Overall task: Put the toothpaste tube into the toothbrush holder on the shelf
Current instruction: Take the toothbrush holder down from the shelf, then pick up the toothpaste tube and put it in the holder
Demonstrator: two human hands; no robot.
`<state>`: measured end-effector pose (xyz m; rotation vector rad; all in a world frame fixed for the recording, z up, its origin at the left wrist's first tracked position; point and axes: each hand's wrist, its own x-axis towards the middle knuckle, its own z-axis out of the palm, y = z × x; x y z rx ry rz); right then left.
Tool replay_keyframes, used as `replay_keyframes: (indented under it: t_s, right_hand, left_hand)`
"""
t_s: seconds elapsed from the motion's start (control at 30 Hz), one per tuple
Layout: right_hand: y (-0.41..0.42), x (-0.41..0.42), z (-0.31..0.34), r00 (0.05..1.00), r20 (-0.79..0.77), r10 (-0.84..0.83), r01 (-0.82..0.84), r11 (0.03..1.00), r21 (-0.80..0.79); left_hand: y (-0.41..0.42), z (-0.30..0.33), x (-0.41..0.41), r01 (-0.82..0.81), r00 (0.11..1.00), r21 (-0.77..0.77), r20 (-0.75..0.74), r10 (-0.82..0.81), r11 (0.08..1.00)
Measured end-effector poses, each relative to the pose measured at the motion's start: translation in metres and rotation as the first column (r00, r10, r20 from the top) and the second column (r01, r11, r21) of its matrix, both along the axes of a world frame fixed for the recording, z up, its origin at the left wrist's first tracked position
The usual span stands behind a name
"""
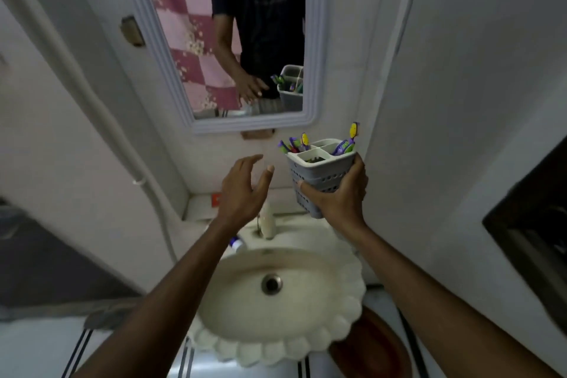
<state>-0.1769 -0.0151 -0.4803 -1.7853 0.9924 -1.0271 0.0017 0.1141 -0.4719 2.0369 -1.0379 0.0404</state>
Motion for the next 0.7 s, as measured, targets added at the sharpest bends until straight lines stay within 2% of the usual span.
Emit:
replay_keyframes:
  t_s: [0.1,0.2,0.33,0.43,0.57,0.7]
  right_hand:
    - [0.007,0.0,-0.028,0.992,-0.122,-0.037,0.043,0.998,0.042]
    - [0.01,0.0,-0.065,0.978,-0.211,-0.002,0.029,0.992,0.126]
    - [0.011,0.003,-0.104,0.954,-0.298,0.034,0.02,0.984,0.176]
    - [0.013,0.01,-0.122,0.954,-0.298,0.033,0.04,0.971,0.235]
    - [0.013,0.025,-0.136,0.967,-0.253,0.011,0.075,0.942,0.326]
    - [0.015,0.037,-0.156,0.978,-0.21,0.008,0.062,0.943,0.326]
  left_hand:
    - [0.016,-0.04,-0.002,-0.048,0.991,-0.006,-0.122,0.047,0.999]
    - [0.033,-0.078,-0.008,-0.124,0.967,0.03,-0.219,0.128,0.992]
    - [0.057,-0.129,-0.007,-0.194,0.917,0.138,-0.326,0.23,0.971]
    - [0.072,-0.16,0.006,-0.202,0.893,0.215,-0.361,0.27,0.956]
    - [0.074,-0.169,0.031,-0.227,0.833,0.297,-0.434,0.343,0.927]
    - [0.064,-0.182,0.06,-0.22,0.786,0.398,-0.469,0.404,0.891]
